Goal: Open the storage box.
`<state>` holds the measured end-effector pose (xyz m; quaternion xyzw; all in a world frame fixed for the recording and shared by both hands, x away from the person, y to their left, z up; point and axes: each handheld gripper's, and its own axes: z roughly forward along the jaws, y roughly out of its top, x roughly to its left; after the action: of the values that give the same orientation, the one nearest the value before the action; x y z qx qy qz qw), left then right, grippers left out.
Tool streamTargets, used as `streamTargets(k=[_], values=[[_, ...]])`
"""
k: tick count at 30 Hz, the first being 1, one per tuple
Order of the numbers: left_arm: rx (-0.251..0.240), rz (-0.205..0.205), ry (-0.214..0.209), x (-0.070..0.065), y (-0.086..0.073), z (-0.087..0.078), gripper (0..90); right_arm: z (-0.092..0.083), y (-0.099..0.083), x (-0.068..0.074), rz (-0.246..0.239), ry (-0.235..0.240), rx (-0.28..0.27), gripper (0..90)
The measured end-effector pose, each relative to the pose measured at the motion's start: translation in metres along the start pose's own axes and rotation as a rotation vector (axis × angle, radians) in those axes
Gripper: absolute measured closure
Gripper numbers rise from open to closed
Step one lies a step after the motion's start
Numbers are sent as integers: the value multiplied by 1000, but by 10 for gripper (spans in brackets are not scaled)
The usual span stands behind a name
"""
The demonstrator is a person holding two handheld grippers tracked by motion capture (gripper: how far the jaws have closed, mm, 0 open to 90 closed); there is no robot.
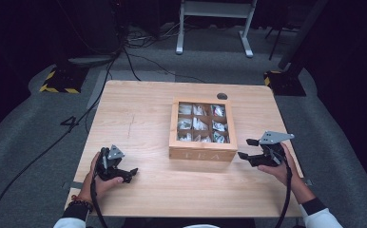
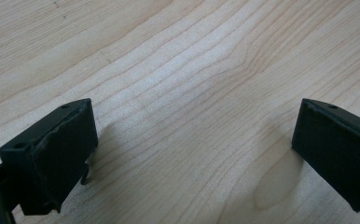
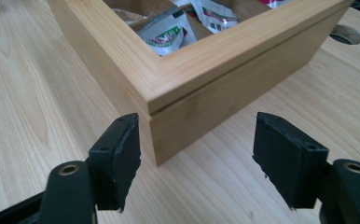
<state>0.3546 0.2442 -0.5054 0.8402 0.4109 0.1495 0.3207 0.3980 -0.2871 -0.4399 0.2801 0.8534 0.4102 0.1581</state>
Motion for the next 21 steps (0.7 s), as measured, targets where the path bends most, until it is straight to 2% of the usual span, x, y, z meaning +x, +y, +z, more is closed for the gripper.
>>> streamTargets(k=[7, 11, 16, 21], values=[[-1, -2, 1, 0, 0, 0, 6, 16, 6, 4, 1, 11, 22, 341], [-1, -2, 3, 0, 0, 0, 6, 21, 9, 4, 7, 36, 16, 343], [-2, -18, 9, -2, 0, 1, 6, 24, 12, 9, 3, 39, 8, 387], [-2, -28, 13, -3, 0, 1, 6, 23, 13, 11, 35, 31, -1, 385]])
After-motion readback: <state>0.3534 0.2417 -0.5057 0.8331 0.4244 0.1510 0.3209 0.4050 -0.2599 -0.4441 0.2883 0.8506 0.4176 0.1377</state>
